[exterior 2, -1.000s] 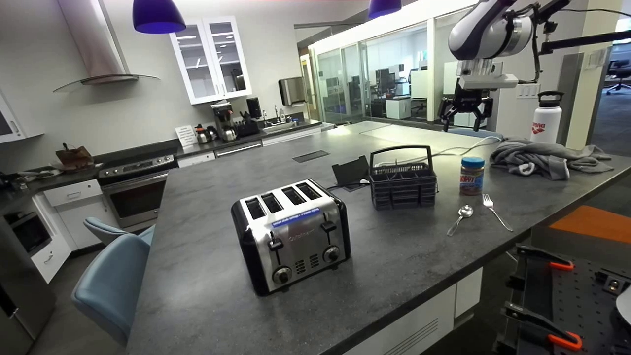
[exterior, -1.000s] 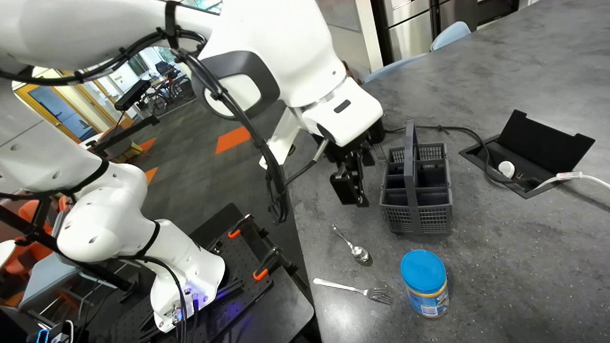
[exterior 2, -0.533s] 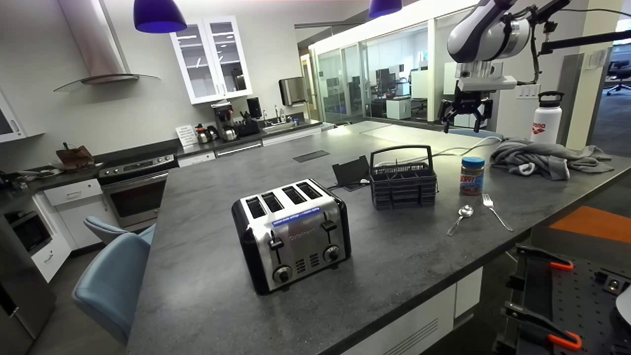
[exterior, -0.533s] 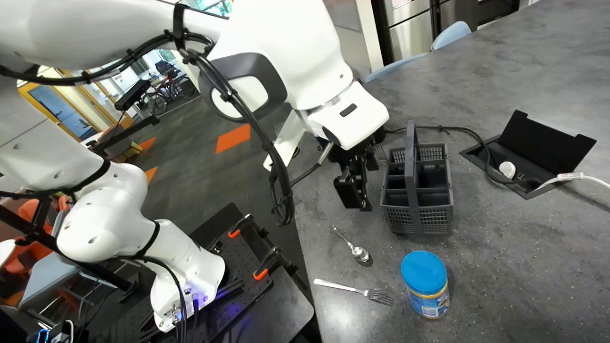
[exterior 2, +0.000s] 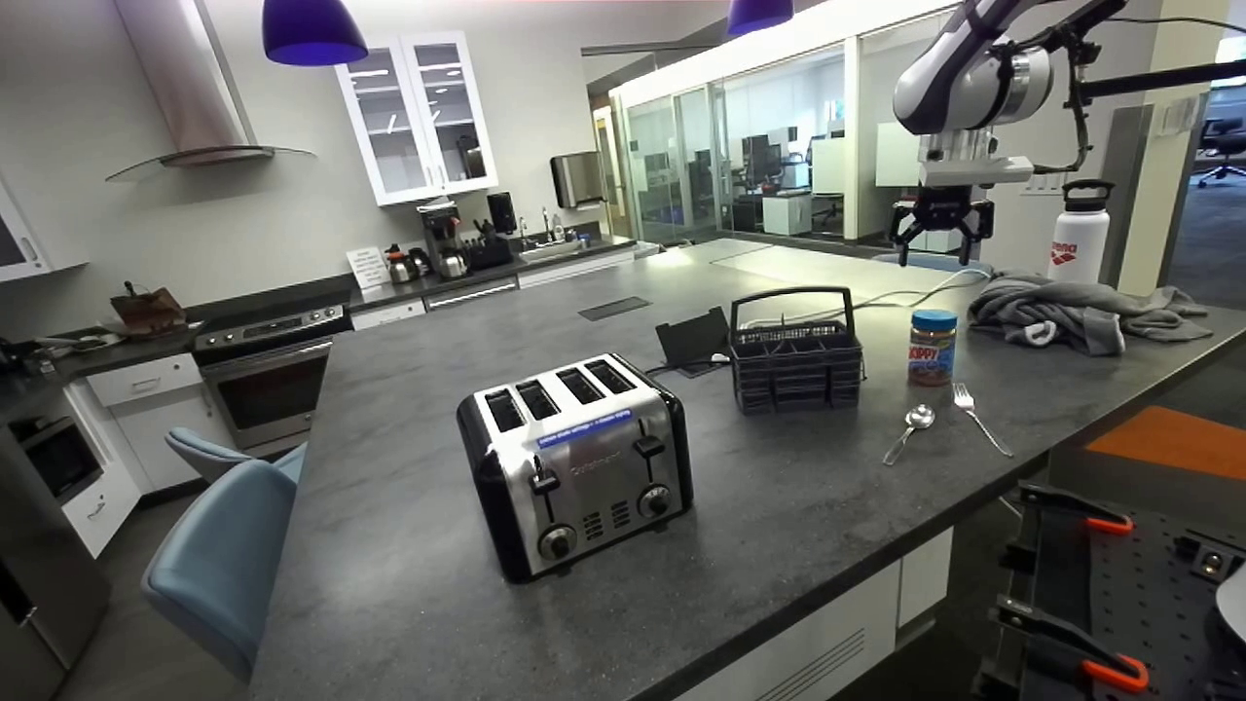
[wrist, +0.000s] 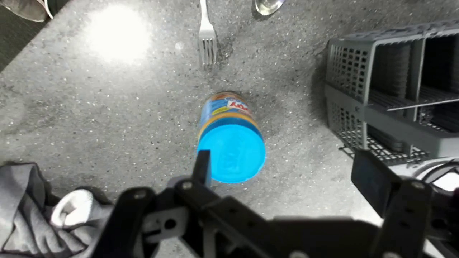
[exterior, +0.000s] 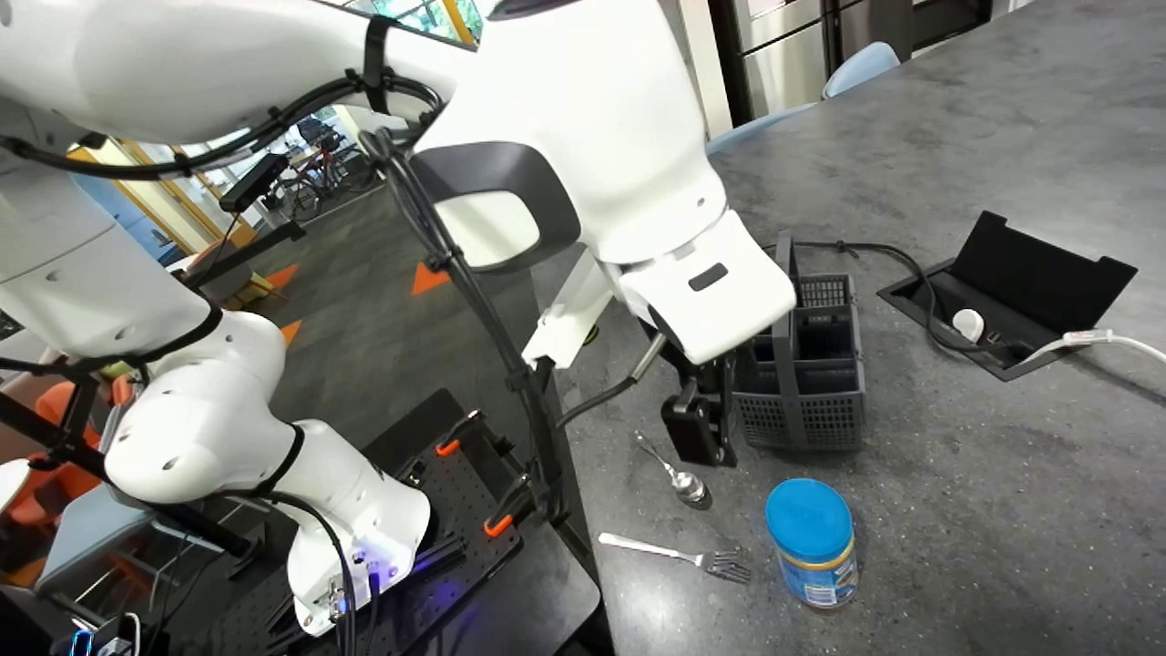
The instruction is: Put the blue lid on the counter top
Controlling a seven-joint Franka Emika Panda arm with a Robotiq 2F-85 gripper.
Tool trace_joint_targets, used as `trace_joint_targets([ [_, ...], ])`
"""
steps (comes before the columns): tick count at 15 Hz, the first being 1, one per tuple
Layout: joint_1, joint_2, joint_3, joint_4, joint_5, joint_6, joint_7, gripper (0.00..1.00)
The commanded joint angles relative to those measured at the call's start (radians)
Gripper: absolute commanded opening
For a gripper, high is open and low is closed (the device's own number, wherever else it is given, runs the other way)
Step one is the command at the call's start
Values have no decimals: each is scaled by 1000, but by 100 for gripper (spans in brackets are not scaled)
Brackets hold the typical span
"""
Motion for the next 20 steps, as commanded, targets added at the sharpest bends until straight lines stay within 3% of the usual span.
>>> trace_joint_targets([
  [1, -52, 95, -22, 99, 76, -55, -51, 100],
  [9, -132, 265, 1, 226, 177, -125, -127, 100],
  [20, -142, 369, 35, 292, 162, -147, -104, 100],
])
